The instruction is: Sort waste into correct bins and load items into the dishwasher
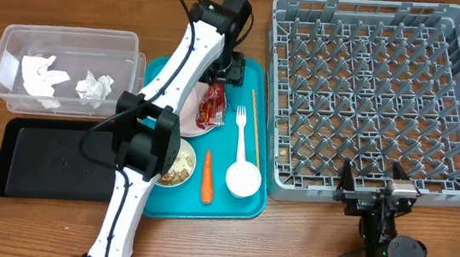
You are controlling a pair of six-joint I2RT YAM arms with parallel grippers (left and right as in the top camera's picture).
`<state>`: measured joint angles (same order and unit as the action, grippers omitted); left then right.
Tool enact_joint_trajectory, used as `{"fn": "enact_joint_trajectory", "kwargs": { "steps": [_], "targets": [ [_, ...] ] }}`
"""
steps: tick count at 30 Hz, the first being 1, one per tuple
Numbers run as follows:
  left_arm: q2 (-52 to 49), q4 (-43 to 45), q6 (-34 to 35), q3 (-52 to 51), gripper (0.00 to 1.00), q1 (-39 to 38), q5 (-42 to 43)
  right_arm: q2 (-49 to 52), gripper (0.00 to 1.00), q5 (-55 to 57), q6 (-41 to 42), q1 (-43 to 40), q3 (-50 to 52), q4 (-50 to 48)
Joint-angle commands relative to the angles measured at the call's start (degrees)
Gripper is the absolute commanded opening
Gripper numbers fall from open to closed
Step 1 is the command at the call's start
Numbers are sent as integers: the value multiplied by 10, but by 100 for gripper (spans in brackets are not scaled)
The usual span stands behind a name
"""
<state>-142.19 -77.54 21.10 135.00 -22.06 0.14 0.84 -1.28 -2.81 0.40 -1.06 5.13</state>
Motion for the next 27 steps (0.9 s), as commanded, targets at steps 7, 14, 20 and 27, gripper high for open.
{"fn": "enact_joint_trajectory", "kwargs": {
  "steps": [7, 14, 20, 27],
  "targets": [
    [-7, 12, 17, -24, 65, -1, -15, -6, 100, -1, 0, -2, 6, -4],
    [-7, 34, 22, -52, 65, -1, -21, -6, 100, -1, 0, -2, 6, -4],
    [-7, 54, 31, -73, 59, -1, -21, -6, 100, -1, 0, -2, 6, -4],
    [-6, 56, 28, -73, 34, 3, -21, -6, 100, -1, 0, -2, 6, -4]
  ]
}}
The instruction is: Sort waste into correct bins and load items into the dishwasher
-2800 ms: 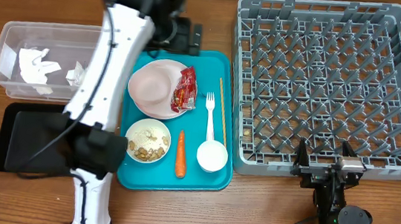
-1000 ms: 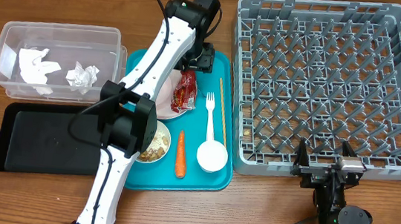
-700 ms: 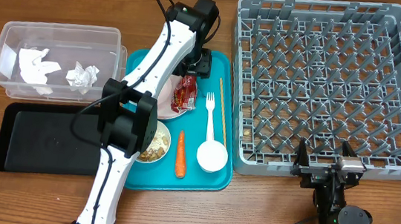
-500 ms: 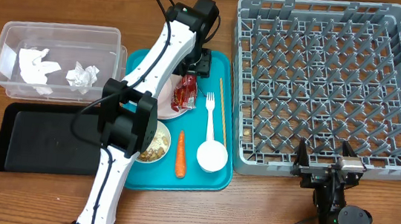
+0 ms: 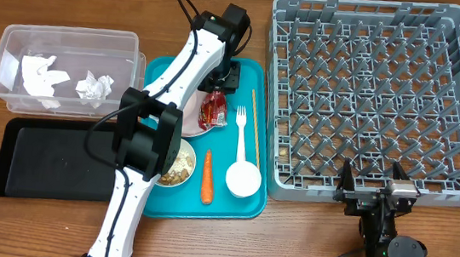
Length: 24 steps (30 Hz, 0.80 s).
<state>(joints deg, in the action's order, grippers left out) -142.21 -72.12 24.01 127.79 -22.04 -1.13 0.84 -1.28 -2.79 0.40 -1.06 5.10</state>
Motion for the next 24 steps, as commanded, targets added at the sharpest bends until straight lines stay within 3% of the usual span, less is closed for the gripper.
{"fn": "enact_joint_trajectory", "kwargs": {
  "steps": [1, 8, 20, 23, 24],
  "targets": [
    [-6, 1, -6, -1, 31, 4, -8, -6, 100, -1, -1, -2, 6, -4],
    [-6, -14, -18, 8, 23, 12, -8, -6, 100, -1, -1, -2, 6, -4],
    [-6, -58, -17, 90, 19, 13, -8, -6, 100, -1, -1, -2, 6, -4],
    [-6, -64, -18, 93, 4, 13, -8, -6, 100, -1, -1, -2, 6, -4],
    [-6, -68, -17, 93, 4, 13, -8, -6, 100, -1, -1, -2, 6, -4]
  ]
}}
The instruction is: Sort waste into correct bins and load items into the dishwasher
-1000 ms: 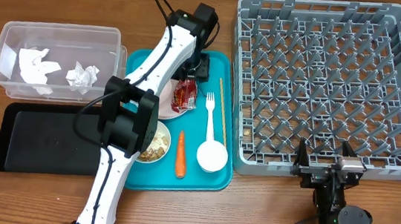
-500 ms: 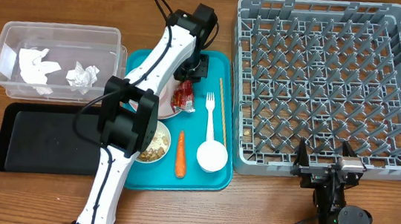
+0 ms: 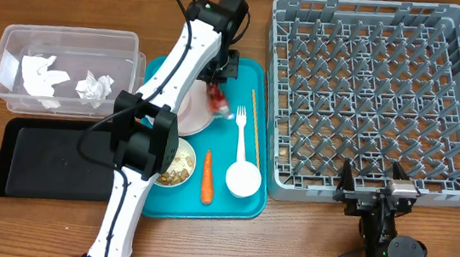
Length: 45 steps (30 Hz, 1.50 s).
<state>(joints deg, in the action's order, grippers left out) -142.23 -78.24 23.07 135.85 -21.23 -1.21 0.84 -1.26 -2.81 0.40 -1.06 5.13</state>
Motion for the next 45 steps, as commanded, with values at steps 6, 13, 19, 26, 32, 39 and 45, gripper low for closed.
{"fn": "enact_joint_trajectory", "kwargs": {
  "steps": [6, 13, 19, 26, 32, 39, 45],
  "targets": [
    [0, -26, -8, 33, 4, 7, -7, -6, 100, -2, 0, -2, 6, -4],
    [28, -91, -12, 152, 4, 28, -9, -6, 100, -2, 0, -2, 6, -4],
    [72, -143, -12, 215, 4, 103, -9, -6, 100, -2, 0, -2, 6, -4],
    [82, -186, -6, 206, 4, 224, -7, -6, 100, -2, 0, -2, 6, -4],
    [82, -186, 3, 196, 4, 314, 27, -6, 100, -2, 0, -2, 6, -4],
    [81, -186, 3, 191, 4, 374, 19, -6, 100, -2, 0, -2, 6, -4],
    [81, -180, 58, 164, 4, 393, -30, -6, 100, -2, 0, -2, 6, -4]
  ]
}}
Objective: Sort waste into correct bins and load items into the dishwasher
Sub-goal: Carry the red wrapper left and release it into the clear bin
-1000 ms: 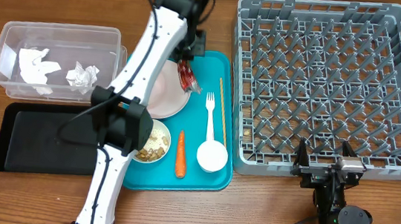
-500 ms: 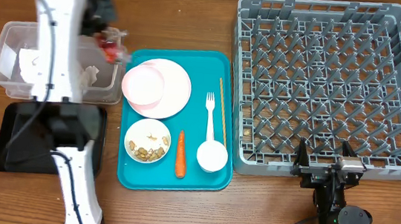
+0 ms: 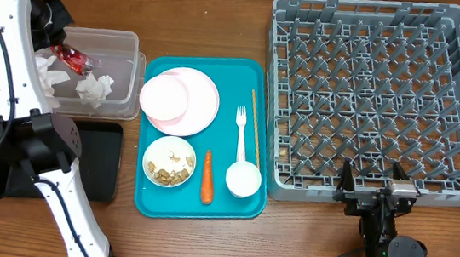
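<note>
My left gripper is shut on a red wrapper and holds it over the clear plastic bin, which contains crumpled white paper. On the teal tray lie stacked pink plates, a bowl of food scraps, a carrot, a white fork, a white spoon and a chopstick. The grey dish rack stands at the right. My right gripper rests open by the rack's front edge.
A black tray lies in front of the clear bin, partly covered by my left arm. The left arm rises along the table's left side.
My left gripper has moved from above the teal tray to over the clear bin at the far left, carrying the red wrapper. The pink plates now show in full. The right arm has not moved.
The left gripper was at the back of the teal tray, by the red wrapper on the pink plates. Then it was down at the wrapper, then the wrapper was lifted off the plate. Now the wrapper hangs over the clear bin.
</note>
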You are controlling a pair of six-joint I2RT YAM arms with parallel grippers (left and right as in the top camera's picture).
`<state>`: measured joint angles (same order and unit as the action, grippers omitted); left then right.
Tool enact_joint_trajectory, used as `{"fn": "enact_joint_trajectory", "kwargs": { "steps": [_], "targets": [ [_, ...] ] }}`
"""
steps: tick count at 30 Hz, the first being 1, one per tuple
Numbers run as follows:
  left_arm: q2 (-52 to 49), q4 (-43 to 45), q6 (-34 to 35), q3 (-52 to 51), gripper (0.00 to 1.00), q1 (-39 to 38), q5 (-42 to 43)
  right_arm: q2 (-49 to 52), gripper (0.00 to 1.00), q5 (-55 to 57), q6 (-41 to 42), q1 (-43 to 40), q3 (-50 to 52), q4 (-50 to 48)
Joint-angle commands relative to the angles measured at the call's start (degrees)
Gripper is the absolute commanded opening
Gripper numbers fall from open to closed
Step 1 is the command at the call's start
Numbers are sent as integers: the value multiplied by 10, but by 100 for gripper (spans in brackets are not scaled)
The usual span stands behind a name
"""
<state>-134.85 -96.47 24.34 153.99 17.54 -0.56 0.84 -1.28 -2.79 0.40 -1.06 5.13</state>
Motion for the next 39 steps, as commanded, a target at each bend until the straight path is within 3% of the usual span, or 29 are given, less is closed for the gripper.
{"fn": "enact_joint_trajectory", "kwargs": {
  "steps": [1, 14, 19, 23, 26, 27, 35, 39],
  "targets": [
    [7, 8, 57, -27, 4, 7, -49, -6, 100, -1, -1, -2, 6, -4],
    [6, 138, 75, -193, 4, 12, -71, -6, 100, -1, -1, -2, 6, -4],
    [6, 160, 85, -209, 5, 20, -69, -6, 100, -1, -1, -2, 6, -4],
    [6, 166, 85, -209, 19, 27, -69, -6, 100, -1, -1, -2, 6, -4],
    [6, 169, 85, -209, 43, 30, -69, -6, 100, -1, -1, -2, 6, -4],
    [6, 170, 85, -209, 46, 31, -69, -6, 100, -1, -1, -2, 6, -4],
    [6, 177, 82, -205, 51, 31, -69, -6, 100, -1, -1, -2, 6, -4],
    [7, 163, 59, -183, 45, 31, -68, -6, 100, -1, -1, -2, 6, -4]
  ]
}}
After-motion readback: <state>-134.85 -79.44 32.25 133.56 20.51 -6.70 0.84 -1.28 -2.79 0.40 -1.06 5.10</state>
